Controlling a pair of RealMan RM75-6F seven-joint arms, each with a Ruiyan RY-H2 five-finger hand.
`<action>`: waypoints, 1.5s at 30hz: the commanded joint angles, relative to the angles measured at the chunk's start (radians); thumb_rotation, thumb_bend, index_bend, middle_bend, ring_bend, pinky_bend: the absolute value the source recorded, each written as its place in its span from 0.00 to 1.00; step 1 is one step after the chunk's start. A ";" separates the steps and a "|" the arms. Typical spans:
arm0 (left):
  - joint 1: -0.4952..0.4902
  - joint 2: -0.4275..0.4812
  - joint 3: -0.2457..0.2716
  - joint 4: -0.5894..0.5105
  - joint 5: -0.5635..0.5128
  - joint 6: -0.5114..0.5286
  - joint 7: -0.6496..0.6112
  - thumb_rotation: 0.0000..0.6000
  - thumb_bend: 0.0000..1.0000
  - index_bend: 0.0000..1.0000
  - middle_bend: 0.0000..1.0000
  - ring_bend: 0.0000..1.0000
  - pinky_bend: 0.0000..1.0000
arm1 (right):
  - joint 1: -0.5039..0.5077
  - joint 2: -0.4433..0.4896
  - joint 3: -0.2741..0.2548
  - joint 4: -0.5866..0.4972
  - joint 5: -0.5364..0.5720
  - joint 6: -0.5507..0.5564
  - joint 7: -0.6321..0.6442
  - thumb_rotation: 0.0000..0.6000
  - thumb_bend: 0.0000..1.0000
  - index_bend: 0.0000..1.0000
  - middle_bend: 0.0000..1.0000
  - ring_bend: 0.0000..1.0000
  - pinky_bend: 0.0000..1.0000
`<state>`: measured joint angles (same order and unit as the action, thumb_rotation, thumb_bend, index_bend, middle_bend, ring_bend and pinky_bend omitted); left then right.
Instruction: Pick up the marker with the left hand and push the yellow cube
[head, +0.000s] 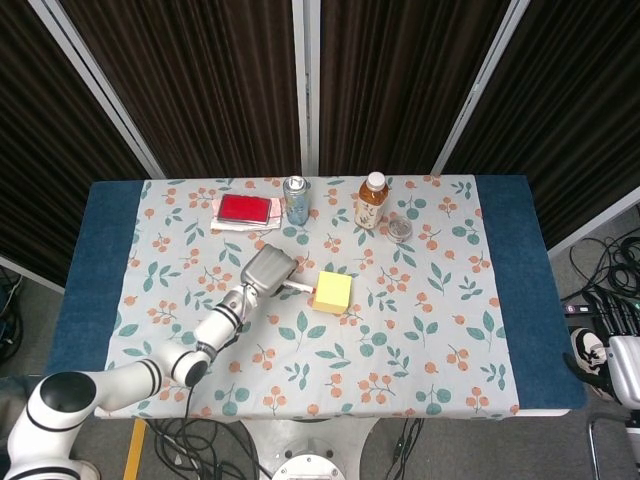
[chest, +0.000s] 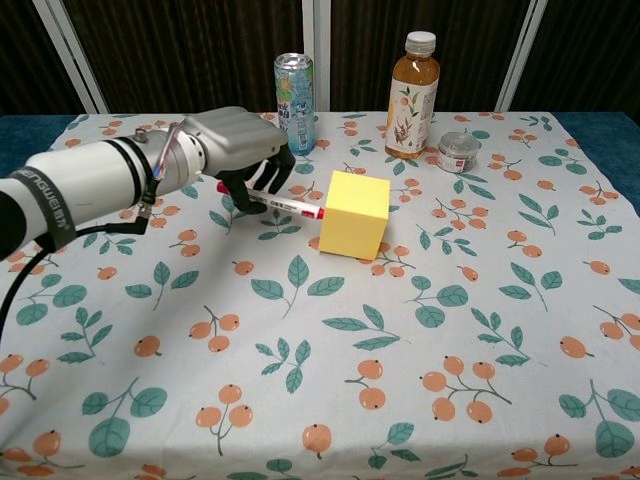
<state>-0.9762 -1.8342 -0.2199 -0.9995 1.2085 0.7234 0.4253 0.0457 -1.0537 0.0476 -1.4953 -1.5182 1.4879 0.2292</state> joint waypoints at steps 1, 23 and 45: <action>-0.020 -0.020 -0.009 0.000 -0.020 -0.010 0.017 1.00 0.48 0.72 0.74 0.57 0.73 | -0.001 0.001 0.000 0.001 0.000 0.000 0.001 1.00 0.15 0.00 0.00 0.00 0.00; -0.085 -0.058 -0.028 -0.067 -0.098 0.040 0.110 1.00 0.48 0.72 0.74 0.57 0.73 | -0.004 0.010 0.002 -0.008 0.001 0.005 -0.002 1.00 0.15 0.00 0.00 0.00 0.00; 0.131 0.165 0.090 -0.194 -0.221 0.120 0.116 1.00 0.43 0.28 0.39 0.25 0.46 | 0.013 0.000 0.001 -0.018 -0.025 0.002 -0.013 1.00 0.15 0.00 0.00 0.00 0.00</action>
<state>-0.8561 -1.6820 -0.1304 -1.1760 0.9894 0.8294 0.5475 0.0592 -1.0541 0.0482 -1.5132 -1.5435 1.4895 0.2162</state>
